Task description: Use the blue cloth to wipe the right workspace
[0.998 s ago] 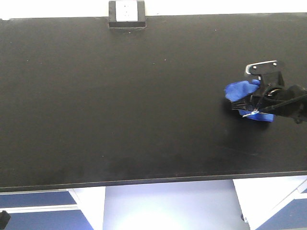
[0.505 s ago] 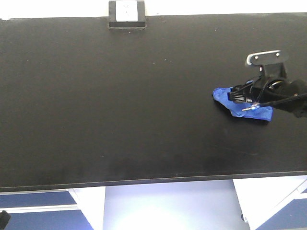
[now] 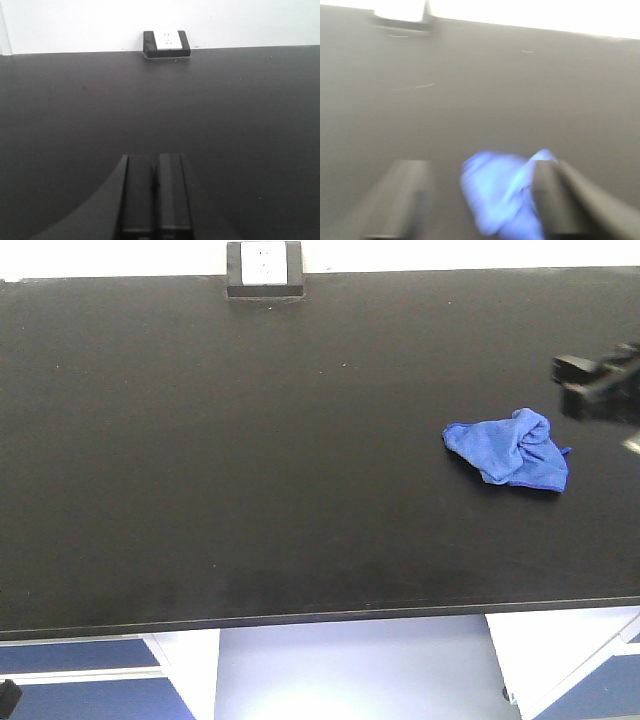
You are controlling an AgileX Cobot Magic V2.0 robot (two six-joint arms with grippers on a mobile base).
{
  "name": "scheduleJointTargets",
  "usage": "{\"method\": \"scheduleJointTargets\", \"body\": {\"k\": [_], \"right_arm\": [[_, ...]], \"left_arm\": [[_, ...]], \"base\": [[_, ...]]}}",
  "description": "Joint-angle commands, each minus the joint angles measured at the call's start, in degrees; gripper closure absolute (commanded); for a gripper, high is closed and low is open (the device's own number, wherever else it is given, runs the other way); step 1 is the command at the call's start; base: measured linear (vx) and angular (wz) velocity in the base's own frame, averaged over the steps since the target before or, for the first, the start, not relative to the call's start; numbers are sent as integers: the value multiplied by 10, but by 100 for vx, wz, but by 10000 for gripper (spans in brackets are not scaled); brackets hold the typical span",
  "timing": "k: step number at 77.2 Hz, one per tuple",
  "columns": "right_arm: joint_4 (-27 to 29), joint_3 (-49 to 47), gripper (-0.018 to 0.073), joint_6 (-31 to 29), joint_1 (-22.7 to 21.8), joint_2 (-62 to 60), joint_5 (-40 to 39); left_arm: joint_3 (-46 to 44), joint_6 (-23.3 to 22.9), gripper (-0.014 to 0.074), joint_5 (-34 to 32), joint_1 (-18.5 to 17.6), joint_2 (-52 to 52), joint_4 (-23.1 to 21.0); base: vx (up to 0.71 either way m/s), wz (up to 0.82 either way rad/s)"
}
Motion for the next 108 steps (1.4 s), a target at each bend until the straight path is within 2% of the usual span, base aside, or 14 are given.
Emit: {"method": "scheduleJointTargets", "body": {"k": [1, 11, 40, 68, 82, 91, 108], "right_arm": [[-3, -15, 337, 11, -2, -58, 36], [-4, -15, 576, 16, -2, -130, 79], [0, -15, 567, 15, -2, -258, 91], [7, -15, 567, 17, -2, -280, 93], [-37, -3, 567, 18, -2, -294, 104], [-49, 69, 567, 40, -2, -329, 34], [-53, 299, 567, 132, -2, -429, -160]], "left_arm": [[-14, 1, 603, -45, -3, 0, -3], [-14, 1, 603, -45, -3, 0, -3], [-14, 1, 603, -45, -3, 0, -3], [-14, 1, 603, -45, -3, 0, -3], [-14, 1, 603, -45, -3, 0, -3], [-14, 1, 603, -45, -3, 0, -3], [-14, 1, 603, -45, -3, 0, -3]], "base": [[0, 0], [0, 0], [0, 0], [0, 0], [0, 0], [0, 0], [0, 0]]}}
